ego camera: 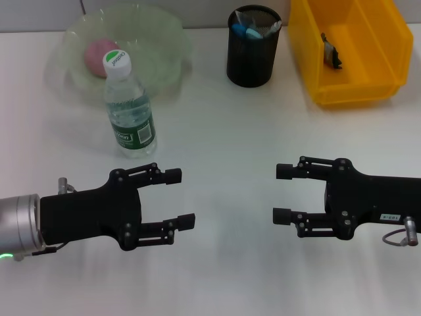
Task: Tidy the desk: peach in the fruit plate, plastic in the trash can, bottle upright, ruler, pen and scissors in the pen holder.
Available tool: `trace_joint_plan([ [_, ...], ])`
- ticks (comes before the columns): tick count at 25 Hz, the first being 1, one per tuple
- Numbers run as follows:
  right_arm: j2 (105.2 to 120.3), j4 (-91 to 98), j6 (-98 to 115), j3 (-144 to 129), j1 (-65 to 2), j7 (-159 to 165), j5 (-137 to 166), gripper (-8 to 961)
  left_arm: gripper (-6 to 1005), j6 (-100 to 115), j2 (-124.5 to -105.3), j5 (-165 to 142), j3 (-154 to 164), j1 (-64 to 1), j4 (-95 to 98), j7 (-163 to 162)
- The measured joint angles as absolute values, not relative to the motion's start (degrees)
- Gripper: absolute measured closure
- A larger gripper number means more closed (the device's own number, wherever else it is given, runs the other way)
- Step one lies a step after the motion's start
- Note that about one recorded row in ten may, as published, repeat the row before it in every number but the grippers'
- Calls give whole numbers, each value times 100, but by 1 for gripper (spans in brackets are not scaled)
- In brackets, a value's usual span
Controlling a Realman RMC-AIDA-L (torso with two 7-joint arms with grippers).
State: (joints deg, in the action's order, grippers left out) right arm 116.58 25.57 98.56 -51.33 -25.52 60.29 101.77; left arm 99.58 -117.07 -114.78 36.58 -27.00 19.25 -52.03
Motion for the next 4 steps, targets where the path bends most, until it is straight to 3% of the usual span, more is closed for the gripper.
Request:
trace_joint_plan([
  [4,11660,2557,9860,-5133,-2554,6032,10177,194,213,9958,-11703,-11478,3658,-2693,1925,-5203],
])
